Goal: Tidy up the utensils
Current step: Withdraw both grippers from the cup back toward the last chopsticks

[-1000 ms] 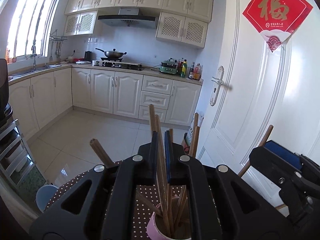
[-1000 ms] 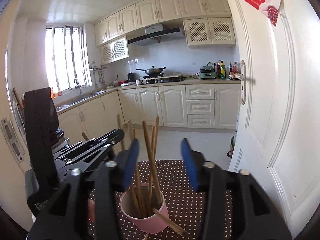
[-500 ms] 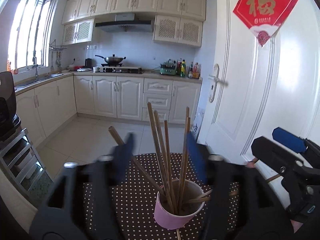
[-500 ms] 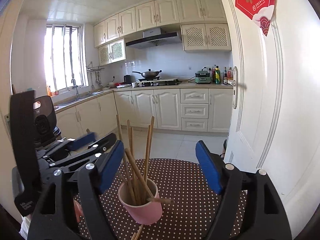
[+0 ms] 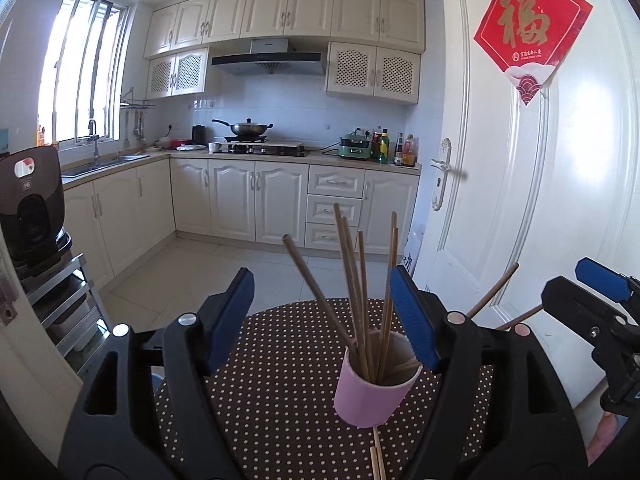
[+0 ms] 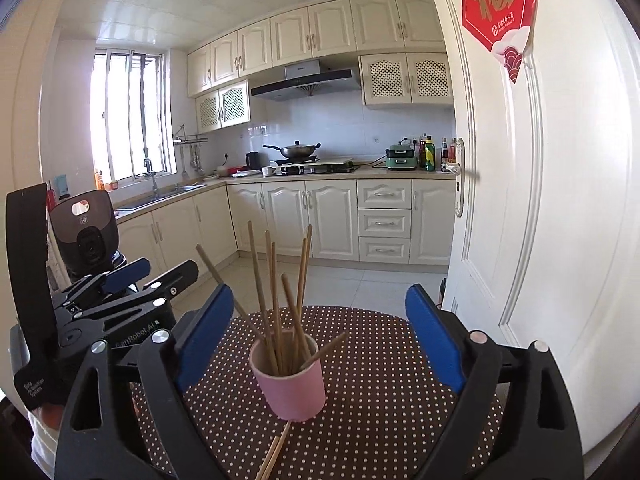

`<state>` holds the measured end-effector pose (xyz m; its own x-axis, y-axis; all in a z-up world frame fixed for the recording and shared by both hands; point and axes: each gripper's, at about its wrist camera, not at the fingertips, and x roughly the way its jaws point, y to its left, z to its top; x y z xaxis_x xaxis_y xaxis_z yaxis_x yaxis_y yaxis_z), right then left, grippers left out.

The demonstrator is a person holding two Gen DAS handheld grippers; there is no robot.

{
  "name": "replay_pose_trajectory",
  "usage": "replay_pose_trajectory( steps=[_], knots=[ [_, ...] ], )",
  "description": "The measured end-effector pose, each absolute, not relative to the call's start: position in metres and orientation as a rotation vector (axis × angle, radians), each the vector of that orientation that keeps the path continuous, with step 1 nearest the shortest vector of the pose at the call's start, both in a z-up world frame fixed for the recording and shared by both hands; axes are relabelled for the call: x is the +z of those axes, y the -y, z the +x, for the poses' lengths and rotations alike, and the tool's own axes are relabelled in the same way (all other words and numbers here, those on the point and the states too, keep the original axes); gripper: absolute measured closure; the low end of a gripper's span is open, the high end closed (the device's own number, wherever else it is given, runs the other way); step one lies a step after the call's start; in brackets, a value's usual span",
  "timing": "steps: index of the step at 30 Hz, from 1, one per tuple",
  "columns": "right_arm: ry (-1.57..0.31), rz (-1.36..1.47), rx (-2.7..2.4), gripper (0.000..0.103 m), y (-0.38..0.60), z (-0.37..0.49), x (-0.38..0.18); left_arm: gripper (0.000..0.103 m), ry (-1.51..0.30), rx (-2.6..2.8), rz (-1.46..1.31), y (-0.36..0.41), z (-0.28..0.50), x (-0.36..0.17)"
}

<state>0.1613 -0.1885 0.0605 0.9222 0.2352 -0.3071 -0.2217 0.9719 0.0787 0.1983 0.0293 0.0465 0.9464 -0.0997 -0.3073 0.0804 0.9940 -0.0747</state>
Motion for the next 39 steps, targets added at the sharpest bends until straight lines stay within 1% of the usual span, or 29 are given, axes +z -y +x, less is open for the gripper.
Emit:
replay_pose_trajectory(
  steps=[3, 6, 15, 22, 35, 39],
  knots=[
    [-0.324, 0.035, 0.23, 0.011, 0.187, 0.153, 0.058, 0.03, -0.323, -0.07, -0.058, -0.034, 0.192, 0.045],
    [-0.334, 0.033, 0.228, 0.009, 0.186, 0.148, 0.056, 0.029, -0.334, -0.056, -0.048, -0.037, 0.186, 0.041],
    [-0.402, 0.034, 0.218, 0.008, 0.185, 0.135, 0.04, 0.024, -0.368, -0.069, -0.061, -0.048, 0.166, 0.026],
    [-0.473, 0.04, 0.202, 0.008, 0.186, 0.134, 0.022, 0.024, -0.442, -0.096, -0.05, -0.048, 0.166, -0.001],
    [-0.743, 0.111, 0.144, 0.008, 0.192, 0.152, -0.048, 0.024, -0.612, -0.123, -0.034, -0.048, 0.178, -0.053],
    [-0.8, 0.105, 0.131, 0.008, 0.19, 0.156, -0.064, 0.024, -0.653, -0.132, -0.032, -0.05, 0.181, -0.065]
  ],
)
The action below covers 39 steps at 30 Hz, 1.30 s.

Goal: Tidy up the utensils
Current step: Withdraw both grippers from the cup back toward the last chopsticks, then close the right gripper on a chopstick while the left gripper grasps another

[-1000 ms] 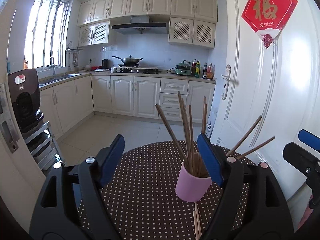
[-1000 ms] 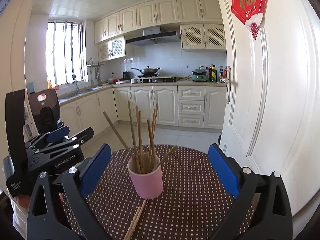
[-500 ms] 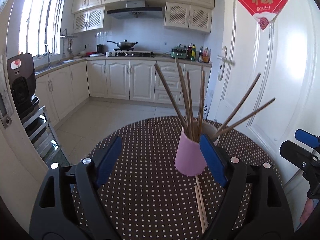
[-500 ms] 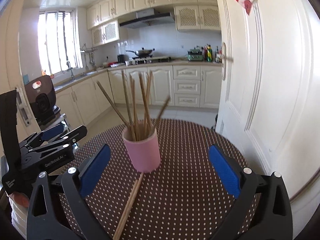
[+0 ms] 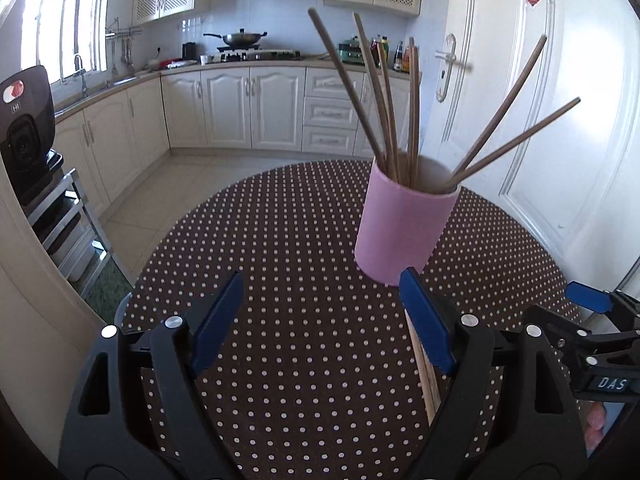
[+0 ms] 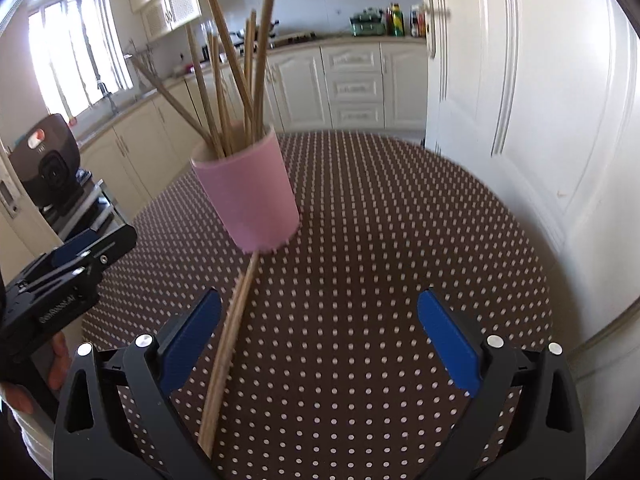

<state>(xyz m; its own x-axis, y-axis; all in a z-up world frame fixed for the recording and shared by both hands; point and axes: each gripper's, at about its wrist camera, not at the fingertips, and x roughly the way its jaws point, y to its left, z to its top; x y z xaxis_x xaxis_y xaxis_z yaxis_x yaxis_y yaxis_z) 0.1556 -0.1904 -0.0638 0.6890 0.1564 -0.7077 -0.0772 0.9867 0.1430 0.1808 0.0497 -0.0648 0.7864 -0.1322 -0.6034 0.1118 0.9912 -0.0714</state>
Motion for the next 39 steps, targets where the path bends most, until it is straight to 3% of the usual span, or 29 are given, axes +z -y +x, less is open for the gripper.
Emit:
replay_pose_trajectory(
  steps=[18, 31, 34, 36, 39],
  knots=[
    [-0.927, -0.045, 0.146, 0.008, 0.142, 0.163, -0.107, 0.024, -0.788, -0.172, -0.031, -0.064, 0.175, -0.107],
    [-0.907, -0.172, 0.092, 0.009, 0.119, 0.167, -0.115, 0.024, -0.827, -0.151, -0.036, -0.075, 0.166, -0.121],
    [-0.909, -0.158, 0.125, 0.026, 0.116, 0.169, -0.117, 0.024, -0.835, -0.146, -0.04, -0.077, 0.165, -0.123],
    [-0.916, -0.161, 0.152, 0.044, 0.113, 0.172, -0.12, 0.024, -0.837, -0.141, -0.042, -0.077, 0.165, -0.124],
    [-0.892, -0.183, 0.183, 0.058, 0.106, 0.174, -0.12, 0.024, -0.842, -0.138, -0.046, -0.078, 0.166, -0.125]
  ],
)
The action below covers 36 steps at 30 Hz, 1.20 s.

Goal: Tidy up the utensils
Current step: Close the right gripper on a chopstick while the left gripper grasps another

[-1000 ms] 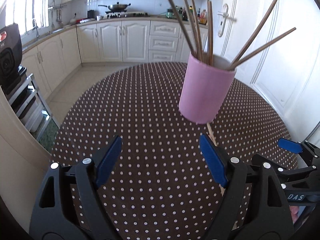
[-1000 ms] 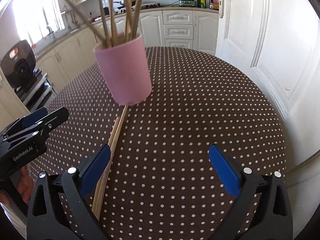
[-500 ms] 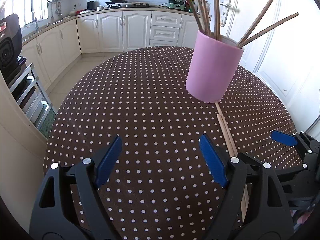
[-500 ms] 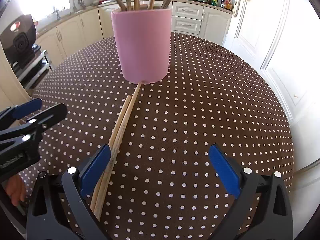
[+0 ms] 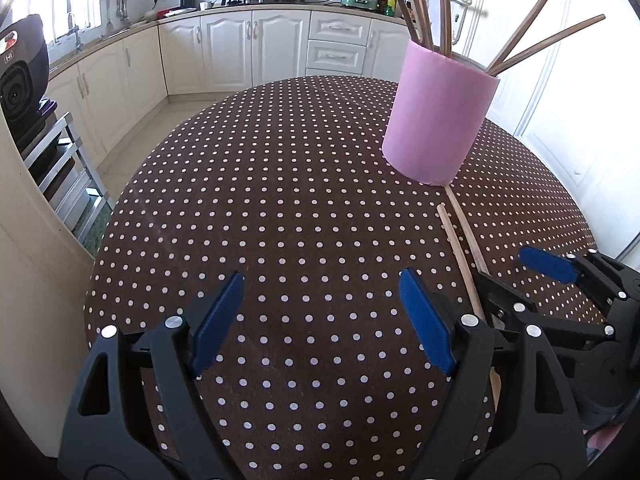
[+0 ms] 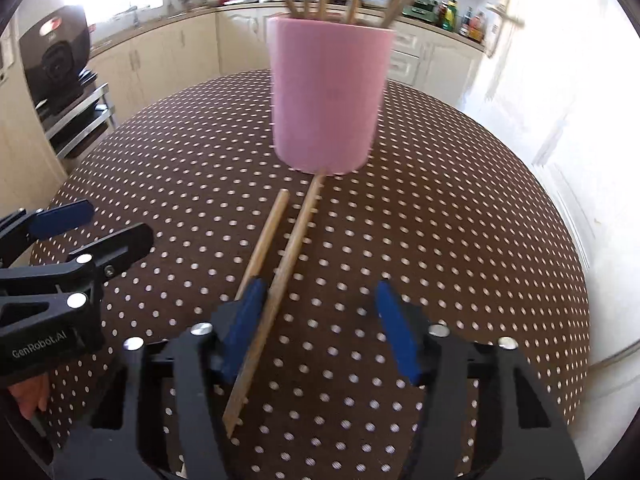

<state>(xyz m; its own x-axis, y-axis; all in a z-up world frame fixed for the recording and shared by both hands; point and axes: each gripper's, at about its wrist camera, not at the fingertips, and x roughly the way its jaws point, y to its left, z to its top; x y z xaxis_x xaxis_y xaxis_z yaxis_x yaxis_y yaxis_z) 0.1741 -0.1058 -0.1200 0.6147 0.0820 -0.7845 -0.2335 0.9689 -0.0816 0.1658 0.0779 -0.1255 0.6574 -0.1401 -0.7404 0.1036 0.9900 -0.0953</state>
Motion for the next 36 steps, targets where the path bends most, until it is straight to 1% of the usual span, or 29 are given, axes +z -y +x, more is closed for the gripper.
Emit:
replay_pose_trajectory(
  steps=[1, 2, 3, 4, 5, 7, 8, 18, 23, 25, 27, 32, 34, 35, 36],
  knots=[
    [-0.896, -0.175, 0.198, 0.061, 0.105, 0.176, -0.12, 0.024, -0.846, -0.137, -0.051, -0.078, 0.166, -0.126],
    [-0.901, -0.157, 0.207, 0.07, 0.104, 0.179, -0.12, 0.024, -0.85, -0.136, -0.056, -0.078, 0.167, -0.126],
    [-0.9, -0.146, 0.213, 0.084, 0.104, 0.18, -0.12, 0.024, -0.851, -0.137, -0.06, -0.078, 0.168, -0.125],
    [-0.896, -0.148, 0.21, 0.091, 0.102, 0.18, -0.12, 0.024, -0.853, -0.138, -0.065, -0.078, 0.168, -0.125],
    [-0.886, -0.16, 0.196, 0.094, 0.101, 0.179, -0.12, 0.024, -0.852, -0.142, -0.067, -0.077, 0.167, -0.125],
    [-0.876, -0.135, 0.191, 0.095, 0.105, 0.176, -0.12, 0.024, -0.849, -0.148, -0.068, -0.075, 0.166, -0.124],
    [-0.879, -0.114, 0.192, 0.098, 0.107, 0.175, -0.12, 0.024, -0.85, -0.151, -0.068, -0.073, 0.166, -0.124],
    [-0.888, -0.02, 0.16, 0.098, 0.144, 0.15, -0.117, 0.024, -0.906, -0.182, -0.011, -0.039, 0.165, -0.128],
    [-0.896, 0.032, 0.13, 0.098, 0.16, 0.151, -0.116, 0.024, -0.915, -0.196, 0.005, -0.023, 0.168, -0.128],
    [-0.9, 0.041, 0.121, 0.095, 0.163, 0.154, -0.114, 0.024, -0.92, -0.218, 0.002, -0.014, 0.17, -0.127],
    [-0.892, 0.032, 0.111, 0.087, 0.166, 0.157, -0.112, 0.024, -0.912, -0.222, 0.014, -0.004, 0.17, -0.127],
    [-0.897, 0.025, 0.103, 0.077, 0.176, 0.166, -0.11, 0.024, -0.881, -0.182, -0.017, 0.011, 0.177, -0.128],
    [-0.896, 0.018, 0.099, 0.076, 0.179, 0.168, -0.111, 0.024, -0.873, -0.202, -0.033, 0.012, 0.18, -0.126],
    [-0.898, 0.016, 0.095, 0.076, 0.18, 0.17, -0.111, 0.026, -0.879, -0.213, -0.037, 0.014, 0.184, -0.125],
    [-0.901, 0.018, 0.099, 0.076, 0.18, 0.171, -0.112, 0.03, -0.885, -0.218, -0.04, 0.013, 0.187, -0.125]
  ],
)
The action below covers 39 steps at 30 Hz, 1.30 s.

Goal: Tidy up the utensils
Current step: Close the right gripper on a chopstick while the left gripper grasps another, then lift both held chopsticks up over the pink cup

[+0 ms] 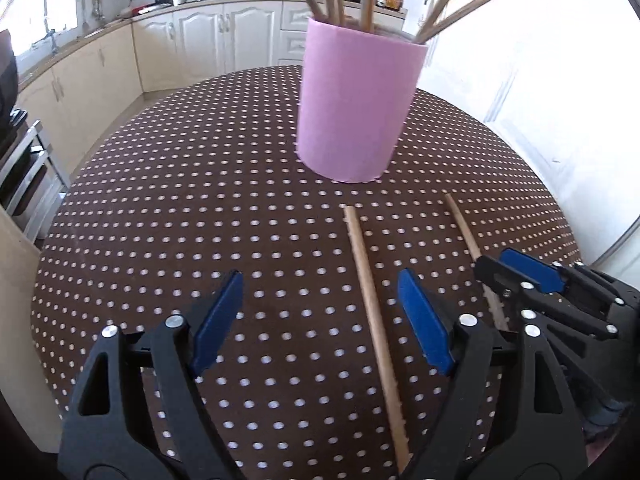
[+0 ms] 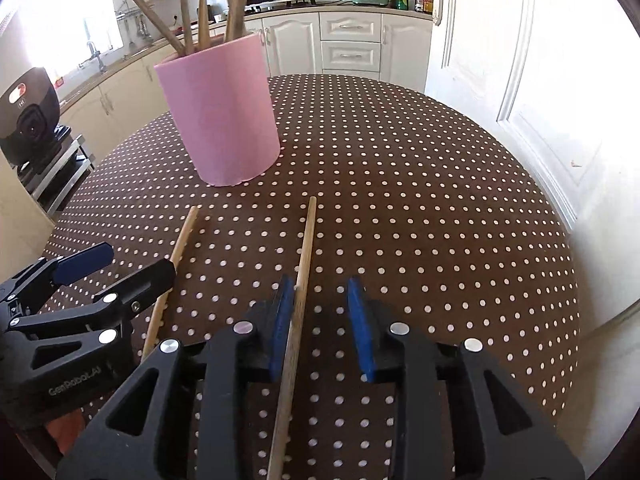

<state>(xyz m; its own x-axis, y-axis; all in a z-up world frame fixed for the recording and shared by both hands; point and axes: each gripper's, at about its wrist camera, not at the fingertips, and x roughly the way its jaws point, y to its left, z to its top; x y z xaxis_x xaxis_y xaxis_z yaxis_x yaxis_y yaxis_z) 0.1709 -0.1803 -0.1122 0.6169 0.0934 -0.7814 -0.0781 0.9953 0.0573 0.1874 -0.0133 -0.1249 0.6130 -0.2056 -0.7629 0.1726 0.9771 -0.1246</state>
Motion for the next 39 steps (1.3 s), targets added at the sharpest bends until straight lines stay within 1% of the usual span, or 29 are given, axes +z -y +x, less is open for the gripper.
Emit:
replay_pose_trajectory(
  steps=[2, 4, 5, 7, 8, 9, 11, 12, 13, 14, 17, 20, 28, 39],
  knots=[
    [-0.896, 0.024, 0.101, 0.076, 0.181, 0.172, -0.112, 0.037, -0.902, -0.229, -0.032, 0.021, 0.192, -0.128],
    [-0.886, 0.044, 0.096, 0.076, 0.184, 0.171, -0.112, 0.038, -0.902, -0.21, 0.033, 0.034, 0.195, -0.131],
    [-0.88, 0.057, 0.097, 0.076, 0.185, 0.17, -0.111, 0.04, -0.894, -0.195, 0.084, 0.042, 0.194, -0.133],
    [-0.878, 0.058, 0.104, 0.076, 0.185, 0.169, -0.111, 0.05, -0.883, -0.206, 0.109, 0.051, 0.193, -0.133],
    [-0.878, 0.049, 0.11, 0.078, 0.184, 0.168, -0.112, 0.06, -0.881, -0.219, 0.108, 0.052, 0.193, -0.133],
    [-0.882, 0.04, 0.112, 0.08, 0.184, 0.168, -0.113, 0.068, -0.878, -0.222, 0.108, 0.054, 0.193, -0.133],
    [-0.879, 0.02, 0.107, 0.082, 0.182, 0.167, -0.114, 0.075, -0.874, -0.23, 0.109, 0.055, 0.193, -0.132],
    [-0.879, 0.021, 0.108, 0.086, 0.179, 0.168, -0.114, 0.082, -0.873, -0.248, 0.098, 0.054, 0.193, -0.132],
    [-0.879, 0.025, 0.113, 0.089, 0.18, 0.168, -0.114, 0.085, -0.874, -0.268, 0.074, 0.052, 0.193, -0.132],
    [-0.88, 0.027, 0.117, 0.095, 0.179, 0.168, -0.114, 0.088, -0.877, -0.278, 0.054, 0.047, 0.194, -0.131],
    [-0.88, 0.039, 0.121, 0.097, 0.18, 0.169, -0.115, 0.096, -0.886, -0.301, 0.0, 0.033, 0.197, -0.131],
    [-0.877, 0.062, 0.134, 0.098, 0.182, 0.168, -0.114, 0.096, -0.886, -0.307, -0.02, 0.028, 0.2, -0.13],
    [-0.821, 0.105, 0.146, 0.098, 0.188, 0.161, -0.1, 0.097, -0.85, -0.28, -0.003, 0.02, 0.198, -0.126],
    [-0.668, 0.135, 0.163, 0.098, 0.196, 0.15, -0.059, 0.097, -0.71, -0.291, -0.074, 0.002, 0.187, -0.086]
  ],
)
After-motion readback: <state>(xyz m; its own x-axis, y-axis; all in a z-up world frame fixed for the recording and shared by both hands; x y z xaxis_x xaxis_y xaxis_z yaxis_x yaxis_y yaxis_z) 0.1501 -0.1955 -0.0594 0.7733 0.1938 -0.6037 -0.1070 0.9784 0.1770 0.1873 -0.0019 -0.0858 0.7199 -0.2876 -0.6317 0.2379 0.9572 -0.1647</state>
